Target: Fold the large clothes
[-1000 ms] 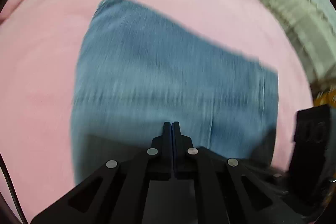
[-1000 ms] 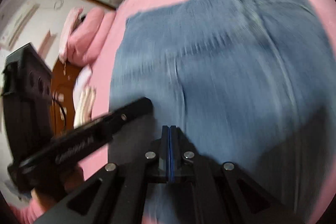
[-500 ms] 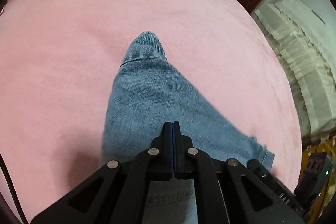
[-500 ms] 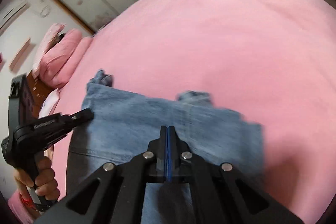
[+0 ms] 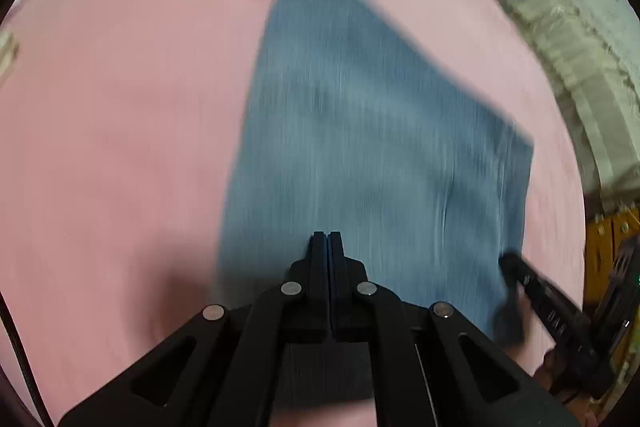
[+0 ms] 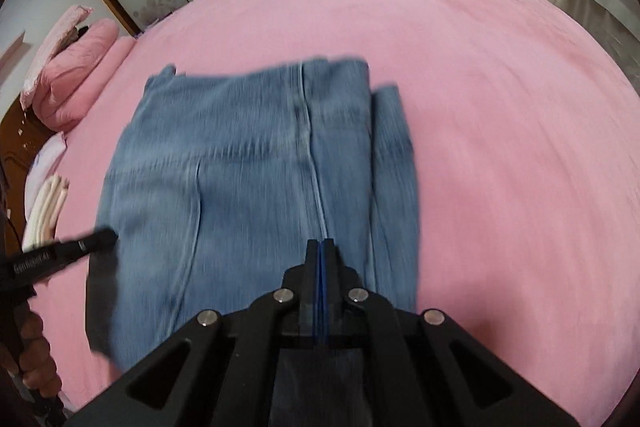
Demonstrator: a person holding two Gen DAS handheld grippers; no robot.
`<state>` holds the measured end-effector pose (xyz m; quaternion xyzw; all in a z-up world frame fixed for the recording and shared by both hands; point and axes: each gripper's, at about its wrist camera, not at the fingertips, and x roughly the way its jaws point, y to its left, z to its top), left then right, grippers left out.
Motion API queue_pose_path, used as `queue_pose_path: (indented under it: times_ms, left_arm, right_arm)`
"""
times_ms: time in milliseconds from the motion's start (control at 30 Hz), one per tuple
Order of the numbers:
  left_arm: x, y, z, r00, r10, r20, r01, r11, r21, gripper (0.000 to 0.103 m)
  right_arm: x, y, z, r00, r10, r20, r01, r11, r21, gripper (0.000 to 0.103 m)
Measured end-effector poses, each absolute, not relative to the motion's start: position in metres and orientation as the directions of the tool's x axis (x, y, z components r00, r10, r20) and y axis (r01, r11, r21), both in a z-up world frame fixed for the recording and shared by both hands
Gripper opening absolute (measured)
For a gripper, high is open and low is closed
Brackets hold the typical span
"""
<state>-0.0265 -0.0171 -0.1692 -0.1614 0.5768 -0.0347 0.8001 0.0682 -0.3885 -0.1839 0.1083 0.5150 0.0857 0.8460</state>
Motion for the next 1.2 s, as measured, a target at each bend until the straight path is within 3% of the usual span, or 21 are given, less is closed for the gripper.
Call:
queue_pose_path:
  times_ms: [67, 600, 667, 700, 733, 767, 800, 867, 1200]
  left_arm:
    - [-0.051, -0.018, -0.163, 0.386, -0.223, -0.895, -0.107, 0.953, -0.284, 0.001]
    - [-0.089, -0.049, -0.130, 0.225, -0.041, -0.973, -0.013, 0.999, -0.045, 0.005]
    - [-0.093, -0.045, -0.118, 0.212, -0.023, -0.977, -0.008, 1.000, -0.025, 0.014]
    - [-0.094, -0.045, -0.114, 0.203, -0.012, -0.979, -0.010, 1.000, -0.014, 0.030]
    - [-0.095, -0.045, -0.111, 0.199, -0.003, -0.980, -0.012, 1.000, -0.005, 0.058]
    - [-0.095, -0.046, -0.109, 0.199, 0.004, -0.980, -0.012, 1.000, 0.001, 0.072]
    - [-0.097, -0.045, -0.103, 0.207, 0.011, -0.978, -0.013, 1.000, 0.009, 0.088]
    - [-0.099, -0.042, -0.091, 0.241, 0.039, -0.970, -0.015, 0.999, 0.037, 0.089]
    - [-0.097, -0.035, -0.075, 0.242, -0.024, -0.970, 0.018, 1.000, -0.020, 0.092]
  right_arm:
    - [0.050, -0.385, -0.185, 0.408, 0.271, -0.872, -0.038, 0.959, 0.281, 0.000]
    - [-0.030, -0.333, -0.140, 0.198, 0.271, -0.942, 0.033, 0.959, 0.283, 0.002]
    - [-0.030, -0.330, -0.128, 0.197, 0.269, -0.943, 0.030, 0.960, 0.280, 0.003]
    - [-0.029, -0.329, -0.123, 0.198, 0.266, -0.944, 0.029, 0.961, 0.277, 0.005]
    - [-0.028, -0.328, -0.116, 0.197, 0.260, -0.945, 0.029, 0.962, 0.271, 0.015]
    - [-0.027, -0.327, -0.112, 0.198, 0.258, -0.946, 0.028, 0.963, 0.269, 0.037]
    - [-0.025, -0.326, -0.107, 0.202, 0.258, -0.945, 0.028, 0.963, 0.269, 0.050]
    - [-0.019, -0.325, -0.098, 0.223, 0.226, -0.948, 0.039, 0.970, 0.241, 0.073]
    - [-0.009, -0.324, -0.082, 0.239, 0.169, -0.956, 0.029, 0.983, 0.181, 0.076]
